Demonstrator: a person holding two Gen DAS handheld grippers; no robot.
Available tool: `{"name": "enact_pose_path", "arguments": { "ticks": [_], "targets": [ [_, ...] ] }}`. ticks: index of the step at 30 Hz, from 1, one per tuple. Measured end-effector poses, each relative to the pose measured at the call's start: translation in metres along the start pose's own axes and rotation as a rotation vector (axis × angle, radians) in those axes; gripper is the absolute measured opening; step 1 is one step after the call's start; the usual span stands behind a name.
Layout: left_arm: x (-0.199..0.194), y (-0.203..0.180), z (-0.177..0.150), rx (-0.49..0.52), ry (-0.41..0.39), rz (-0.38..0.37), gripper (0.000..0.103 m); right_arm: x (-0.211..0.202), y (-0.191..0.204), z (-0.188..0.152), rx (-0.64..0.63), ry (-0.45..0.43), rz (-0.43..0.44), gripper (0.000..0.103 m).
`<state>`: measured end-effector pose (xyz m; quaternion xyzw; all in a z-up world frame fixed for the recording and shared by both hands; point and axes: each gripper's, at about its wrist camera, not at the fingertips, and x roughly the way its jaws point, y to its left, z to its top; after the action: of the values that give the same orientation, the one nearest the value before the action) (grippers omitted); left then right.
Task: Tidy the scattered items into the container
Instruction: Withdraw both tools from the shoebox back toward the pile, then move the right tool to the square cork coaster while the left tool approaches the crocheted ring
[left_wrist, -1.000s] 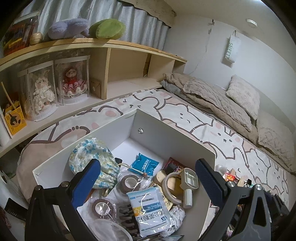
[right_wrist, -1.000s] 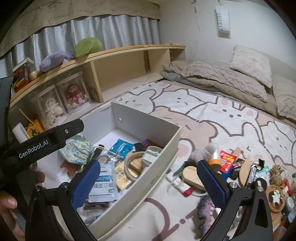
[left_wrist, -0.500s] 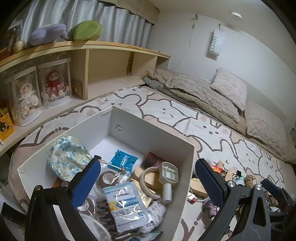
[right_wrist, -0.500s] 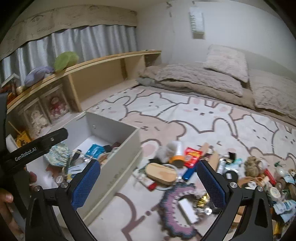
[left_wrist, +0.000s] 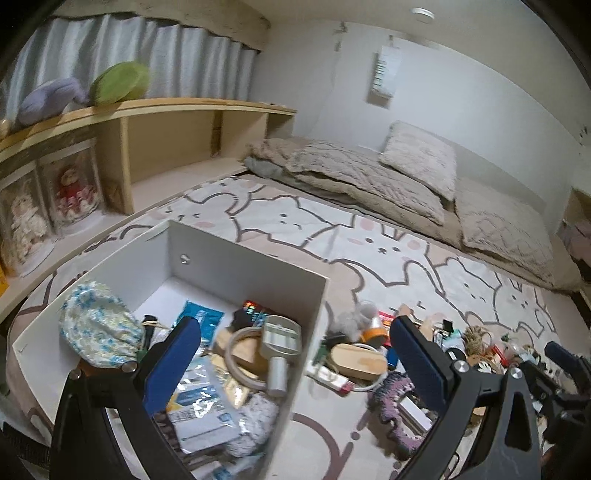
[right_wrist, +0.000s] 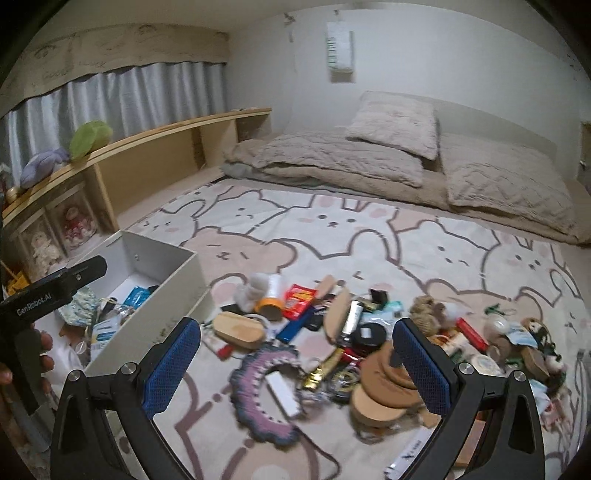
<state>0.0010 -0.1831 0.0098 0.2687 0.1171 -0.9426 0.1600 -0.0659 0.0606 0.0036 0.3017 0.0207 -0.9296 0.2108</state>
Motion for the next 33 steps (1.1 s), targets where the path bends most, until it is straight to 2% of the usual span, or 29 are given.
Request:
{"name": "enact_pose_path", "arguments": {
  "ticks": [6,11,24,33],
  "targets": [
    [0.0,-0.025,-0.006,0.05,-0.007,-0.014,0.103,-0.013,-0.03,-0.005,0.037,-0.025,-0.036,0.103],
    [0.0,-0.035,-0.009,0.038,-0.012,-0.072,0.103,-0.027,-0.052,-0.009,0.053,-0.071,-0.095,0.103],
    [0.005,-0.071,-0.022,0.087,-0.029,-0.098,0.103,-0.051,-0.104,-0.022,0.103,-0.124,-0.2,0.103],
    [0.009,-0.09,-0.03,0.1,-0.022,-0.172,0.103,-0.062,-0.137,-0.033,0.178,-0.122,-0.218,0.103]
  ]
}}
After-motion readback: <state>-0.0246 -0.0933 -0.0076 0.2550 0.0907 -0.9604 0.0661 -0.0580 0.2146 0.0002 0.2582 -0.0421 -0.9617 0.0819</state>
